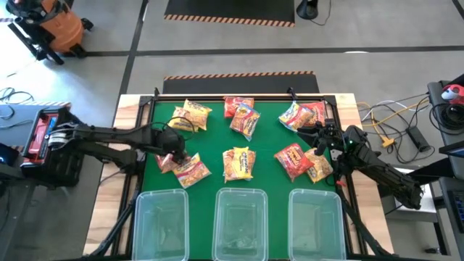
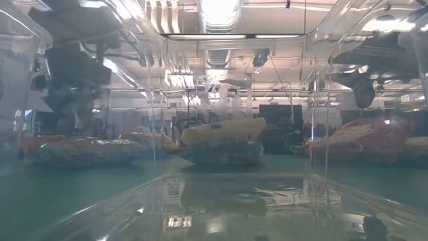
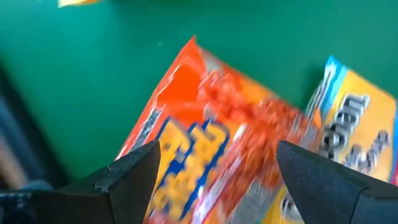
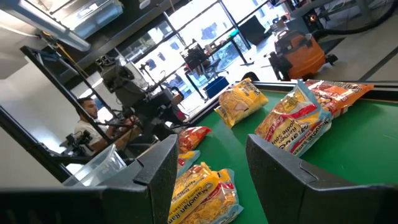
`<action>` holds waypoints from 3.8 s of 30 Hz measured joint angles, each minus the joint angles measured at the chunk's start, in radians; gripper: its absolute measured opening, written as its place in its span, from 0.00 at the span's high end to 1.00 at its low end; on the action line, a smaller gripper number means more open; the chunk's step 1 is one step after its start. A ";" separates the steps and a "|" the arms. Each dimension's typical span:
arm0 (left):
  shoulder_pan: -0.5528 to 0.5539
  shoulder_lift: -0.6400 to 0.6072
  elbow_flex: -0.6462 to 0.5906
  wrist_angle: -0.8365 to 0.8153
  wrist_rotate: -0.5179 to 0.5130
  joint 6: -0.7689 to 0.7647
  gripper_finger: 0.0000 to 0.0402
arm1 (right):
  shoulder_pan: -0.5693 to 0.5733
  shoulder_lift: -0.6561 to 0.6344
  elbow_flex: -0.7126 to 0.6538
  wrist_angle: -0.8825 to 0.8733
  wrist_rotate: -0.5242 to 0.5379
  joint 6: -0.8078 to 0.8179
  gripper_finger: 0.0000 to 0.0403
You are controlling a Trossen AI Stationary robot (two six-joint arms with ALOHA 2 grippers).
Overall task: Sort Maruchan noodles
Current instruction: Put the orange noodle pack into the left transparent bin
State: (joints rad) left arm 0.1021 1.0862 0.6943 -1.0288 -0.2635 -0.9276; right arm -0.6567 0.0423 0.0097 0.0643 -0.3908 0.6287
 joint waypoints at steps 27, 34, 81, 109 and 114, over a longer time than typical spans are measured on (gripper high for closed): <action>0.000 0.146 -0.053 0.151 0.058 0.010 0.24 | 0.000 0.000 0.000 0.000 0.000 0.000 0.56; 0.001 0.244 0.014 0.259 0.023 0.090 0.24 | 0.000 0.000 0.000 0.000 0.000 0.000 0.56; -0.095 -0.244 -0.373 0.530 -0.141 -0.681 0.24 | 0.000 0.000 0.000 0.000 0.000 0.000 0.56; -0.102 0.054 -0.458 1.004 -0.209 -0.782 0.26 | 0.000 0.000 0.000 0.000 0.000 0.000 0.56; -0.102 0.095 -0.458 1.035 -0.217 -0.786 0.36 | 0.000 0.000 0.000 0.000 0.000 0.000 0.56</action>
State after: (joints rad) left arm 0.0006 1.1814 0.2359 0.0060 -0.4810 -1.7139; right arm -0.6567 0.0424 0.0096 0.0643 -0.3904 0.6286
